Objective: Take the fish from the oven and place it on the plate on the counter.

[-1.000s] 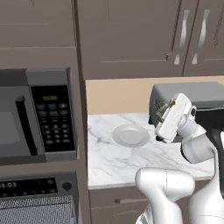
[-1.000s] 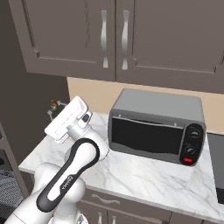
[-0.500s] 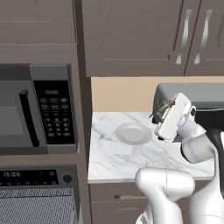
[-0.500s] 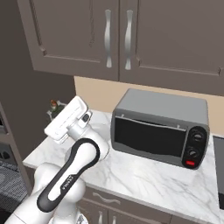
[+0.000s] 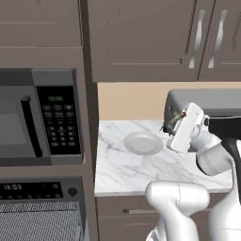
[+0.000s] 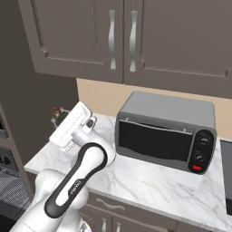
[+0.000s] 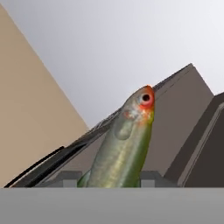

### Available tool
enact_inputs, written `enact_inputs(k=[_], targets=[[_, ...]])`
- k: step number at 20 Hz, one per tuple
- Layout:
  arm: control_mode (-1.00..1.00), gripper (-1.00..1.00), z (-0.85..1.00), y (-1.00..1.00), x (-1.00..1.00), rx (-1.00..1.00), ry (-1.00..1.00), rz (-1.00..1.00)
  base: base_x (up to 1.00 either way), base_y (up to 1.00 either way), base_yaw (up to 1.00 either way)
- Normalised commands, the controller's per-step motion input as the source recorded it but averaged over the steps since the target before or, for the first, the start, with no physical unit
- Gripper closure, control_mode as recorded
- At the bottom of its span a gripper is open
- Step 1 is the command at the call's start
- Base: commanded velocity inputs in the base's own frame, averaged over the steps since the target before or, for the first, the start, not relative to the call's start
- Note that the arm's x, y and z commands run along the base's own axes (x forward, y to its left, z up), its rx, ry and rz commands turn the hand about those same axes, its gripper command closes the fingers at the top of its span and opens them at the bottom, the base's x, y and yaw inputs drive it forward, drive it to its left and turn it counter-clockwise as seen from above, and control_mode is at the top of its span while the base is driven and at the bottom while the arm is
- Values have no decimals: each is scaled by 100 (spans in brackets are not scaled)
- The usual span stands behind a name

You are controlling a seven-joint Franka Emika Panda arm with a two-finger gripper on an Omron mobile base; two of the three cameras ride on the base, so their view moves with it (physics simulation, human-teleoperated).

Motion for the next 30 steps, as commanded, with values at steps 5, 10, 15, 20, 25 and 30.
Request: enact_inputs(k=[5,10,15,20,25,30], targets=[[-100,100,-40,10,0,-17,12,-40,0,0,0],[-100,100,-23,0,1,-15,19,-40,0,0,0],[-100,100,-10,-1,59,-14,34,-18,0,0,0],[-100,100,-10,0,52,-20,36,-20,0,0,0],[-100,100,-21,-6,46,-19,34,-14,0,0,0],[-100,100,-27,0,8,-24,22,-6,0,0,0]])
